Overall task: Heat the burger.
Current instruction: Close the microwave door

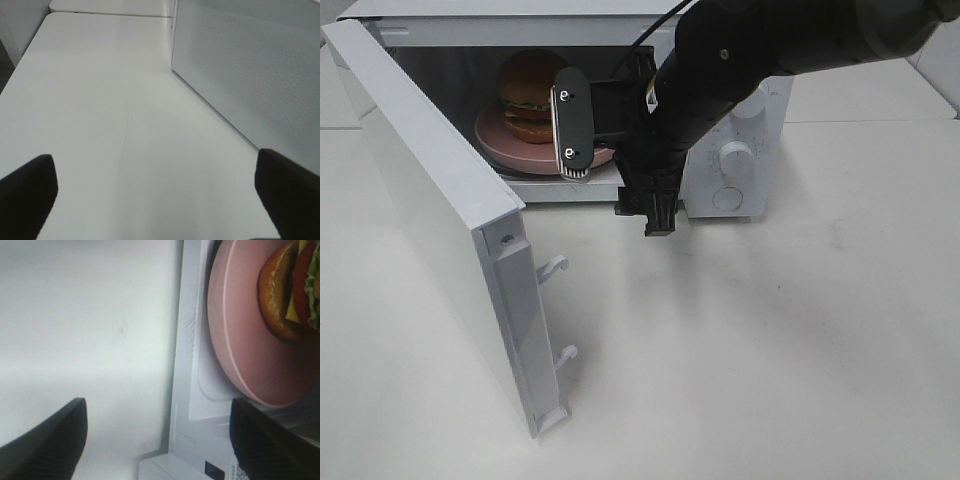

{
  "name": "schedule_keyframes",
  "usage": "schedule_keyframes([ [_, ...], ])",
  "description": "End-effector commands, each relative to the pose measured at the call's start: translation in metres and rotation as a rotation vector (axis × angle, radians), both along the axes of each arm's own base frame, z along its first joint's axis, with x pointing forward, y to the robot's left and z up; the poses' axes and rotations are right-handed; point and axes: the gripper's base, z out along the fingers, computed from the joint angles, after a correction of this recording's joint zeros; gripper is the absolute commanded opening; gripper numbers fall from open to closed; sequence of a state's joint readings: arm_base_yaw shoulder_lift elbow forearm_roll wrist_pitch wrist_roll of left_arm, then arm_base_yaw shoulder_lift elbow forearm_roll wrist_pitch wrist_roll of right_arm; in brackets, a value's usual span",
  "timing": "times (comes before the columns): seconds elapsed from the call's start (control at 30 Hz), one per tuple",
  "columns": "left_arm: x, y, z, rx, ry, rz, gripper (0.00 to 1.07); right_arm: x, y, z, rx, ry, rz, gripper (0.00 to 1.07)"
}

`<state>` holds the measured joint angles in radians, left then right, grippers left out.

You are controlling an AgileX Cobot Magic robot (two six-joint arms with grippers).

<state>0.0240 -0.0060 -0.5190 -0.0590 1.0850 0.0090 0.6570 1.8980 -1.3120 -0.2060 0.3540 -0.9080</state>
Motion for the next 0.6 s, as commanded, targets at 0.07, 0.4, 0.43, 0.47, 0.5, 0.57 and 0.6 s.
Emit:
schedule_keyframes([
  [0.07,-0.002,0.0,0.0,0.003,-0.026,-0.002,1.0,-0.014,-0.009,0.007,0.007,0.007,-0.011,0.76],
  [0.4,-0.002,0.0,0.0,0.003,-0.026,-0.002,1.0,-0.032,-0.023,0.014,0.021,0.02,-0.038,0.76],
  [0.43,-0.002,0.0,0.0,0.003,-0.026,-0.002,1.0,-0.036,-0.027,0.016,0.029,0.022,-0.048,0.76],
  [0.47,-0.002,0.0,0.0,0.003,-0.026,-0.002,1.0,-0.038,-0.028,0.017,0.035,0.021,-0.053,0.76],
  [0.5,-0.002,0.0,0.0,0.003,-0.026,-0.002,1.0,-0.038,-0.028,0.017,0.035,0.021,-0.053,0.76],
  [0.57,-0.002,0.0,0.0,0.003,-0.026,-0.002,1.0,-0.044,-0.033,0.021,0.047,0.023,-0.068,0.76],
  [0.6,-0.002,0.0,0.0,0.003,-0.026,-0.002,1.0,-0.044,-0.033,0.021,0.047,0.023,-0.068,0.76],
])
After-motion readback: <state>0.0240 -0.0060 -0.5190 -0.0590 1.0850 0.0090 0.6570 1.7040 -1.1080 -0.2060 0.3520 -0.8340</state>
